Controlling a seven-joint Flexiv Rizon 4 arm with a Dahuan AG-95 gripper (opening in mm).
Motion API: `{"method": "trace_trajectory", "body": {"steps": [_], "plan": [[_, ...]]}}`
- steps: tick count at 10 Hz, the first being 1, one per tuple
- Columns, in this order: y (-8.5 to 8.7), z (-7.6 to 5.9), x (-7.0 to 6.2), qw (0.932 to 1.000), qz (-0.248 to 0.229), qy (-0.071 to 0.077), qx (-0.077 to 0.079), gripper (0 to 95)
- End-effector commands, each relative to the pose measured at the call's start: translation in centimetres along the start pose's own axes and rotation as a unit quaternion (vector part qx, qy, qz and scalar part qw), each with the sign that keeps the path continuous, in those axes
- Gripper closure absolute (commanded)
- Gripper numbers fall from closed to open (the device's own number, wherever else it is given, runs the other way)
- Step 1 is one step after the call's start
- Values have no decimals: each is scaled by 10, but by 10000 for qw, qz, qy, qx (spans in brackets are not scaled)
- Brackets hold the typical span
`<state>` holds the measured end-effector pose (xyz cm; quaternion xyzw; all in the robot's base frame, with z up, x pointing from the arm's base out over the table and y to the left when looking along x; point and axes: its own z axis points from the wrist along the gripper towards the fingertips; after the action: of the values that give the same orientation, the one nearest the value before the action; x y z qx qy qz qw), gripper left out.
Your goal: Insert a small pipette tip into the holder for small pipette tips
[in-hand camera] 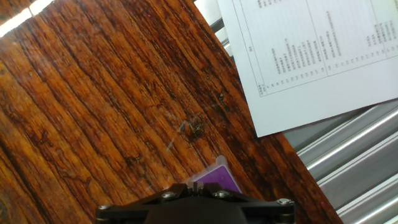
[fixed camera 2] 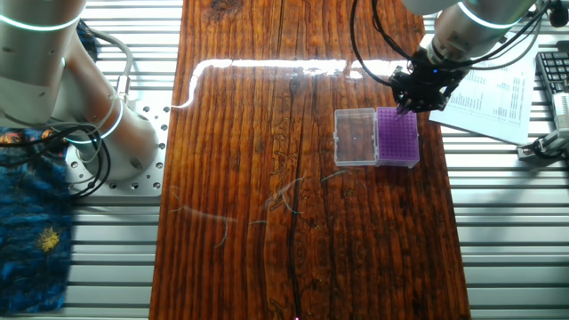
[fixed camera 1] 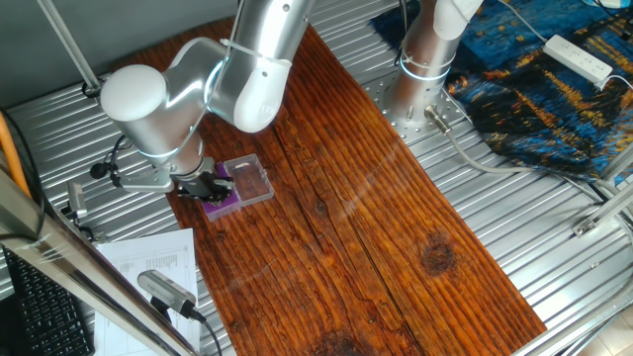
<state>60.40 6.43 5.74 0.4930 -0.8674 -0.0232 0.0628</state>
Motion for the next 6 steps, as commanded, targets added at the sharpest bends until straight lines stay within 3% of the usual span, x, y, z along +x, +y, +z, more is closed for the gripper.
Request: {"method": "trace_trajectory", "body": {"steps": [1, 6], "plan": [[-1, 0, 0, 10000, -6, 4, -18, 950], [0, 1, 1, 9999, 36, 109, -21, 950]]}}
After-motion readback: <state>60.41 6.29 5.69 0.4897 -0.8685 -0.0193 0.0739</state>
